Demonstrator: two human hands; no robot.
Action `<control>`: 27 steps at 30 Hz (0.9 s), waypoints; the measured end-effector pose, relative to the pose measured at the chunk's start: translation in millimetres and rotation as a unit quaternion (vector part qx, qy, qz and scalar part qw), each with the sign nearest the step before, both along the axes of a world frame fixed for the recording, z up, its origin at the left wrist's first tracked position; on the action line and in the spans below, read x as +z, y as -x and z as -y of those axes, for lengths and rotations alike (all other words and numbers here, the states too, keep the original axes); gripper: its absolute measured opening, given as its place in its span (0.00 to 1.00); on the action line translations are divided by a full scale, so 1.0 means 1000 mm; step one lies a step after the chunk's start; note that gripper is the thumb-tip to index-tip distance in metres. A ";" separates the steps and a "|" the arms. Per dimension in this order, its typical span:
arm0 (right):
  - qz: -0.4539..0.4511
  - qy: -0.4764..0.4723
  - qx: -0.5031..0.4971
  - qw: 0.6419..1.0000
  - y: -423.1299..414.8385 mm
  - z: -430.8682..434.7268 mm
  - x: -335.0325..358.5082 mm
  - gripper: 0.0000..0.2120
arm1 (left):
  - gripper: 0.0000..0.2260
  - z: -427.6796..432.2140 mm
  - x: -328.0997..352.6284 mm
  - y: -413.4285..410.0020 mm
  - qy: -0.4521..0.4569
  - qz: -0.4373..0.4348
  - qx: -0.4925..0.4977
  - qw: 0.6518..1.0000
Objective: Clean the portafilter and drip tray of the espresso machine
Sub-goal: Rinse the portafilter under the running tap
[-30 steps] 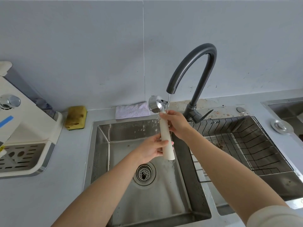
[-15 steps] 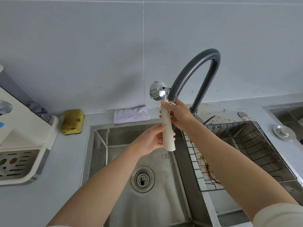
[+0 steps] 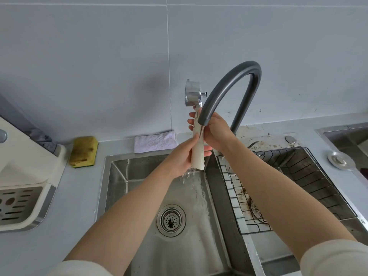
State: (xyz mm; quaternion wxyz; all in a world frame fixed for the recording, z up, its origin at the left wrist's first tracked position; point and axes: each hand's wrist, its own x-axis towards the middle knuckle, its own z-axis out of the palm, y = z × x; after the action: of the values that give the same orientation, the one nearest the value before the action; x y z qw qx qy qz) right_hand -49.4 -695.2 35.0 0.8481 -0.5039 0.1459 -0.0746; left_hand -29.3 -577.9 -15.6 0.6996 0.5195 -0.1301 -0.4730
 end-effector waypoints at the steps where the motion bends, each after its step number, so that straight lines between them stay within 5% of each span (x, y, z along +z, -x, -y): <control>1: 0.003 -0.005 0.005 1.000 0.000 0.000 0.002 0.10 | 0.21 0.000 0.001 -0.001 -0.001 0.001 -0.001 1.000; 17: 0.008 -0.164 0.006 0.986 0.012 -0.004 -0.005 0.14 | 0.06 0.003 0.013 0.013 -0.010 -0.057 -0.041 0.997; 27: -0.077 -0.115 0.007 0.990 0.018 -0.006 -0.016 0.16 | 0.03 -0.002 0.008 0.026 -0.098 0.031 -0.020 0.995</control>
State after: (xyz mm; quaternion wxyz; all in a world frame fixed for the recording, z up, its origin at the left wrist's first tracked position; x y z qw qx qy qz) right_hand -67.7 -689.1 19.0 0.8873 -0.4080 0.2146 -0.0128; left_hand -55.4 -576.2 -7.1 0.6317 0.5972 -0.1149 -0.4808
